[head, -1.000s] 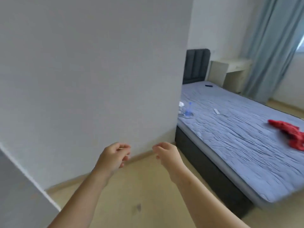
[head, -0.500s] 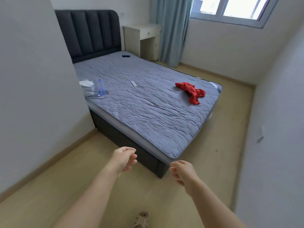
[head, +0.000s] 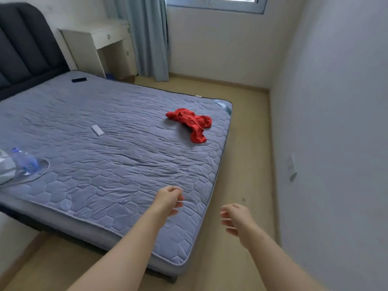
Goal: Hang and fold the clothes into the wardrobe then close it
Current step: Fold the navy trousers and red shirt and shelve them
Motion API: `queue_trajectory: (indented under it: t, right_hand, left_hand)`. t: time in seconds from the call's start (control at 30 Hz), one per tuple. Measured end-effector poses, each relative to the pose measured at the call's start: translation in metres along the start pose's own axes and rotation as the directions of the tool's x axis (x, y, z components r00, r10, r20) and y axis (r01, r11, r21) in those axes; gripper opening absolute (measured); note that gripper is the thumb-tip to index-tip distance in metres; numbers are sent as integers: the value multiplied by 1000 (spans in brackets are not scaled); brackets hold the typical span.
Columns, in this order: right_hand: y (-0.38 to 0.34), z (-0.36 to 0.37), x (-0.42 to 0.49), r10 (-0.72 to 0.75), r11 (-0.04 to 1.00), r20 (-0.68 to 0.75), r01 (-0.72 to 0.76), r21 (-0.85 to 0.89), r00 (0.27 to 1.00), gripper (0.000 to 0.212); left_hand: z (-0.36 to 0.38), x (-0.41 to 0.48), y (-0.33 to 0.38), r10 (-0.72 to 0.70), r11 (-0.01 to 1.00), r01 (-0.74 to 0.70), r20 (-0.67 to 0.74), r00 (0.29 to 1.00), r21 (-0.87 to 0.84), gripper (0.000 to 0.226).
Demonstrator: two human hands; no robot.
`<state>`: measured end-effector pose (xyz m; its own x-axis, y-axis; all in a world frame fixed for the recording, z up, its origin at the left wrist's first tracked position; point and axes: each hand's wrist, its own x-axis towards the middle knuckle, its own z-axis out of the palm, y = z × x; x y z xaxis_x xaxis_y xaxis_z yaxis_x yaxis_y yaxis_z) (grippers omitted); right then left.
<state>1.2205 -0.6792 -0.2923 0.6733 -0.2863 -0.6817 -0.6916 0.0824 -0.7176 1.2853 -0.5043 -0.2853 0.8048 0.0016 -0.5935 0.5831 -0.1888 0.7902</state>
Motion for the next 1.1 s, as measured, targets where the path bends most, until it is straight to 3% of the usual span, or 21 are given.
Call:
queue_trajectory:
  t: [0.13,0.27,0.5,0.73,1.1]
  right_hand:
    - [-34,-46,73,79,994,-59,-75,75,995,16]
    - [-88,-97,158,89,991,-87,-79,111,992,17]
    - [-204,-148,275,73,997,1,-73,-10,997,19]
    - [-290,-142,386,90,985,94,-74,-159,992,21]
    - [-451,-79,558,75,924,188,3,-382,979,16]
  left_hand:
    - [60,77,38,-69,997,68,35,997,39,14]
    - [122,152,78,-136,990,137,36,990,-42,11]
    - [199,243,173,-202,975,198,-31,979,-97,18]
    - [209,344,231,-239,962,210,-164,957,-176,19]
    - [193,535,331,-297,946,249,-244,923,-209,17]
